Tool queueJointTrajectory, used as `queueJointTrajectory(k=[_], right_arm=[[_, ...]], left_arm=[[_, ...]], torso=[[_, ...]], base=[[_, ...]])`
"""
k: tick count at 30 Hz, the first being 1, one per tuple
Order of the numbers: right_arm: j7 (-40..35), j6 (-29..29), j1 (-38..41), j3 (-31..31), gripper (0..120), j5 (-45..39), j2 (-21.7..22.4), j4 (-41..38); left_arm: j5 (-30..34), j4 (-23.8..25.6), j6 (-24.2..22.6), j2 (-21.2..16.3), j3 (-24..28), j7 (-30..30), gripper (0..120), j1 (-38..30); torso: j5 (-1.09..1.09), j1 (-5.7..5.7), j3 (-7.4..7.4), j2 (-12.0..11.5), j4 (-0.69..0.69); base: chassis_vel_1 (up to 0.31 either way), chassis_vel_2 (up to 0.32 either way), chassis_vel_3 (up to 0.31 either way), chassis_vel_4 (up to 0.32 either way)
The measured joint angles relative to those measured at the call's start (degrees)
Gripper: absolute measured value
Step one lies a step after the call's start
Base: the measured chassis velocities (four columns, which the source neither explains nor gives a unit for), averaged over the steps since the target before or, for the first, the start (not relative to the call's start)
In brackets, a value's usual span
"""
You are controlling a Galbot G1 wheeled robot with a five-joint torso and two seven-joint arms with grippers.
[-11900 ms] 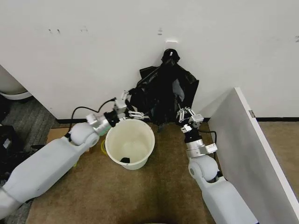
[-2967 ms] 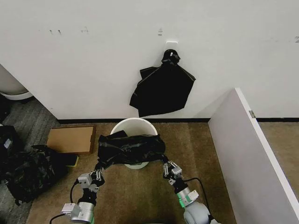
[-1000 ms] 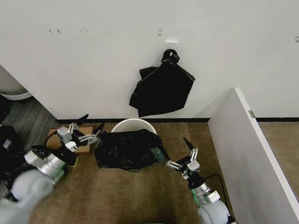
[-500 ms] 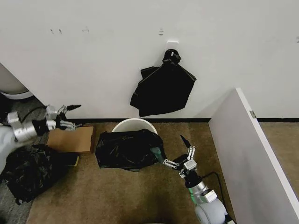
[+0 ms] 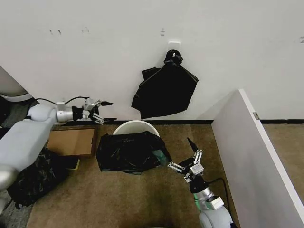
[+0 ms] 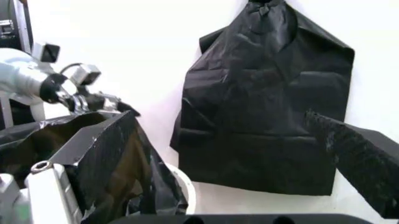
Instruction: Place the garbage bag over the trash bin.
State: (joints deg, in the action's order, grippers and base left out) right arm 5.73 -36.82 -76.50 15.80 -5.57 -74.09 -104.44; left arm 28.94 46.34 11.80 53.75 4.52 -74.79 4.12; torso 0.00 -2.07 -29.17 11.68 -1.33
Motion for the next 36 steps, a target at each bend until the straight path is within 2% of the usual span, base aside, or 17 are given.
queueJointTrajectory(k=[12,18,23,24,31,32,36], right_arm=[[-0.30,-0.05,-0.06,0.18,100,0.13,-0.48,0.42],[-0.38,-0.12,-0.22,0.19,100,0.39,-0.60,0.60],[-0.40,-0.15,-0.32,0.16,100,0.53,-0.65,0.66],[-0.40,-0.15,-0.32,0.16,100,0.53,-0.65,0.66],[-0.48,-0.19,-0.54,0.08,100,0.90,-0.82,0.65],[-0.48,-0.19,-0.54,0.08,100,0.90,-0.82,0.65],[-0.54,-0.23,-0.74,0.08,100,1.06,-0.80,0.58]], left_arm=[[-6.12,-0.47,0.06,4.40,5.64,1.77,100,-2.07],[-10.00,0.47,-0.64,5.80,6.54,3.40,89,-1.33],[-13.93,1.49,-1.98,5.67,6.70,3.93,67,-0.68],[-13.93,1.49,-1.98,5.67,6.70,3.93,67,-0.68],[-14.84,2.74,-3.74,4.93,6.79,4.20,37,0.04],[-14.84,2.74,-3.74,4.93,6.79,4.20,37,0.04],[-13.55,3.96,-5.30,4.00,6.79,5.58,22,0.87]], torso=[[0.00,0.01,0.01,0.00,0.02],[-0.02,0.01,0.01,0.00,0.01],[0.00,0.01,0.01,0.00,0.02],[0.00,0.01,0.01,0.00,0.02],[0.00,0.01,0.01,0.00,0.02],[0.00,0.01,0.01,0.00,0.02],[0.00,0.01,0.01,0.01,0.00]], base=[[0.000,0.000,0.000,0.000],[0.000,0.000,0.000,0.000],[0.000,0.000,0.000,0.000],[0.000,0.000,0.000,0.000],[0.000,0.000,0.000,0.000],[0.000,0.000,0.000,0.000],[0.000,0.000,0.000,0.000]])
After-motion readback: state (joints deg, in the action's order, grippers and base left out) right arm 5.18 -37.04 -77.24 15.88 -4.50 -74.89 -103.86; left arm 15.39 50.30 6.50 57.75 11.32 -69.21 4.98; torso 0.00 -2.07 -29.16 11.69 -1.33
